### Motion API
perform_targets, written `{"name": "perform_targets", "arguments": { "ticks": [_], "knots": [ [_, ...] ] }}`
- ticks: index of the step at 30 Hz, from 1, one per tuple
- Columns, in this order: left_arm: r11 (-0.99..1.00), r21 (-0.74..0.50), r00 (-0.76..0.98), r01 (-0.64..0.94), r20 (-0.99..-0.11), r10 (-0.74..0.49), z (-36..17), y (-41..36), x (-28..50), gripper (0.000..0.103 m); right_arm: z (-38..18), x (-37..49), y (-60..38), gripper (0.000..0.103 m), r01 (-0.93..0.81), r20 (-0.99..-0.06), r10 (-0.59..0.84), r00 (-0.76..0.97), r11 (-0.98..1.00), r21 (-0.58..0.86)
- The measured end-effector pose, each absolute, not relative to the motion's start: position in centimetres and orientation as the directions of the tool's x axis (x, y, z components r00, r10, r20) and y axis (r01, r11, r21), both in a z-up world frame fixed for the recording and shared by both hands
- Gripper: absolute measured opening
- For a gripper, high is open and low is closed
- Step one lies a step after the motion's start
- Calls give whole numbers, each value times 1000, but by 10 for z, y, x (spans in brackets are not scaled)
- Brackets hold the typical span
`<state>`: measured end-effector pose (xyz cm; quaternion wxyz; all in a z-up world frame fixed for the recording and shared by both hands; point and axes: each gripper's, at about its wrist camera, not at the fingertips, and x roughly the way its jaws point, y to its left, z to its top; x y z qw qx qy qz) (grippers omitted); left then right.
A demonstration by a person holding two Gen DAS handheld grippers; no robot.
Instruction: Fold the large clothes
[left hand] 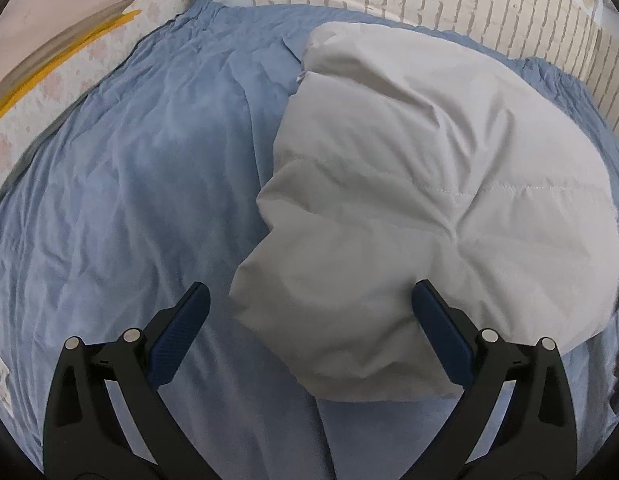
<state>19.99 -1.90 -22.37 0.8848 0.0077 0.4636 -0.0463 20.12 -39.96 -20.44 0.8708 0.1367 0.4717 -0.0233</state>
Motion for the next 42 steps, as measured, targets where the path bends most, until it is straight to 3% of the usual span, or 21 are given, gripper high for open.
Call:
{"name": "perform_targets", "arguments": {
  "ticks": [2,7,10,16,22,25,28,32,35,42],
  "knots": [
    [995,-35,563,88,-823,-79,-221,-9,197,100,-206,208,-394,95,151,-834,61,548,974,171],
    [995,-53,560,80,-824,-88,-215,12,197,100,-198,211,-374,53,57,-849,2,529,998,38],
    [995,-77,556,71,-825,-103,-212,17,201,100,-192,213,-367,47,-1,-869,-19,495,1000,-23],
    [987,-132,544,91,-824,-160,-211,4,218,100,-193,211,-367,47,3,-873,-27,487,1000,-29],
    [976,-175,479,127,-851,-215,-250,-10,226,100,-193,210,-370,50,30,-874,-5,485,999,11],
    [917,-391,375,75,-841,-389,-271,15,220,100,-193,210,-376,53,38,-875,19,483,998,43],
    [888,-454,347,78,-822,-451,-277,28,219,100,-193,210,-380,56,43,-876,37,481,997,66],
    [919,-377,342,118,-853,-394,-264,15,223,100,-191,210,-383,60,58,-878,38,478,996,74],
    [957,-231,388,178,-877,-284,-253,-6,227,100,-194,216,-386,63,73,-878,46,477,993,92],
    [962,-66,416,264,-892,-175,-239,-31,237,81,-197,231,-396,69,100,-886,82,456,985,142]
  ]
}}
